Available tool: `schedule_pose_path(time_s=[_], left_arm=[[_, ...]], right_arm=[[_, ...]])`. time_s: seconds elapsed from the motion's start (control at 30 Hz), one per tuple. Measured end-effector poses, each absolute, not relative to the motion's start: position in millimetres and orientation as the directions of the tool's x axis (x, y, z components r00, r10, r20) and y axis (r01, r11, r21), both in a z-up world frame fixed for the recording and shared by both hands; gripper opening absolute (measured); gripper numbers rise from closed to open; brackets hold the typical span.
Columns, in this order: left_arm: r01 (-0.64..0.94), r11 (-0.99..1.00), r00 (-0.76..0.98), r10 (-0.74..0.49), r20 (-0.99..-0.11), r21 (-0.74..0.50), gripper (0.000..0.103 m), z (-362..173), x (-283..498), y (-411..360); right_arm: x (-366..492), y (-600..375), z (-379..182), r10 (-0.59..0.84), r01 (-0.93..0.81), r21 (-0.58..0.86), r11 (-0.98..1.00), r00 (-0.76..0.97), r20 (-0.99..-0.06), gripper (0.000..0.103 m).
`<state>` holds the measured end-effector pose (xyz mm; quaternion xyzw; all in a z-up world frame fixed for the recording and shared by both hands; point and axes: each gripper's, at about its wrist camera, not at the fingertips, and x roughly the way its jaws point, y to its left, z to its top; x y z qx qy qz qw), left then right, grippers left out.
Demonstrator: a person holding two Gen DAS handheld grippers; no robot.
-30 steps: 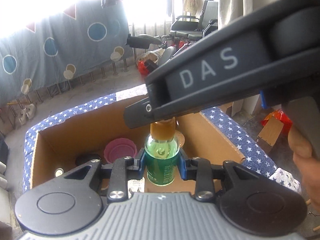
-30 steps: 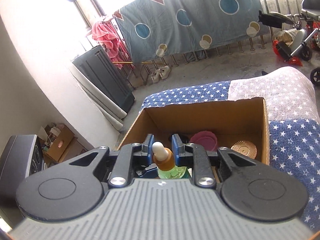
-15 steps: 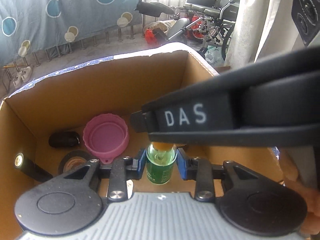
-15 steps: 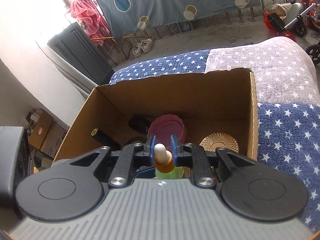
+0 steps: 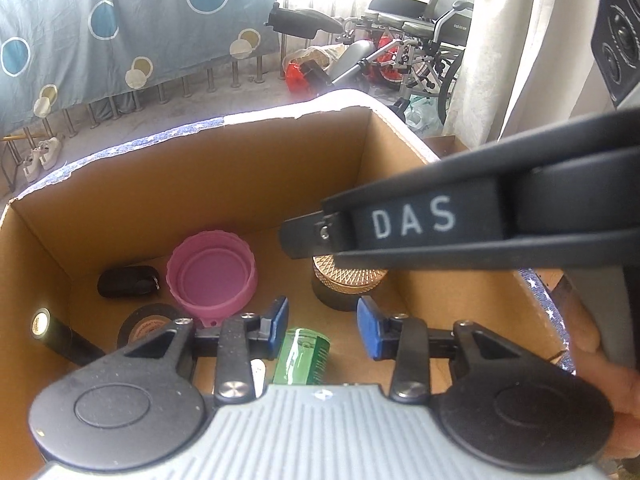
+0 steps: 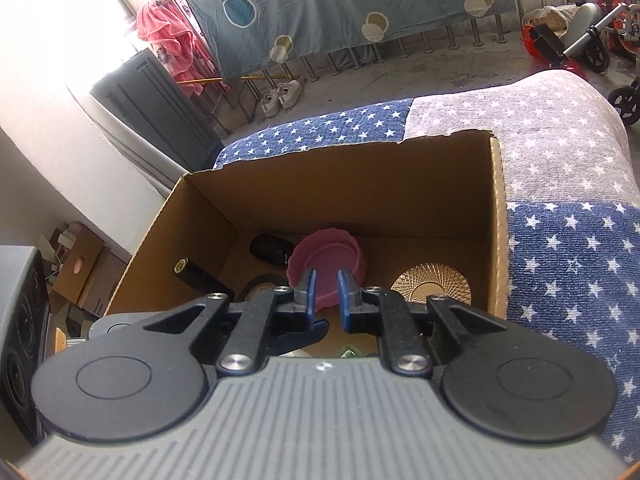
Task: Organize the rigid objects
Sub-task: 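Withdraw the right gripper and move it to the white plastic jar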
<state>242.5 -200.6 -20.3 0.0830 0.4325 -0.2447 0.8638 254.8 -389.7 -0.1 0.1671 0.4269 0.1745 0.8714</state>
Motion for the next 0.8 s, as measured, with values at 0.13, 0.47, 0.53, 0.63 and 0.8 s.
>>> schedule_pose_path(time_s=[0.13,0.47,0.53,0.63,0.8], left_arm=[[0.495,0.867,0.524,-0.358,-0.773,-0.066,0.046,-11.5,234.3,-193.4],[0.494,0.866,0.556,-0.383,-0.738,-0.077,0.062,27.1,180.2,-150.2],[0.507,0.859,0.564,-0.396,-0.725,-0.075,0.066,36.2,162.6,-139.1],[0.508,0.859,0.584,-0.397,-0.708,-0.063,0.069,46.9,135.6,-121.9],[0.467,0.881,0.61,-0.383,-0.694,-0.075,0.073,58.0,101.7,-83.2]], right_arm=[[238.4,-400.6,12.8,0.451,-0.146,0.465,0.873,0.603,-0.658,0.012],[137.5,-432.3,48.9,0.471,-0.11,0.582,0.806,0.715,-0.517,0.022],[112.2,-434.0,50.6,0.469,-0.108,0.593,0.798,0.729,-0.499,0.027],[79.8,-430.4,52.6,0.46,-0.105,0.594,0.798,0.742,-0.487,0.032],[36.1,-418.2,49.8,0.482,-0.111,0.63,0.769,0.748,-0.456,0.041]])
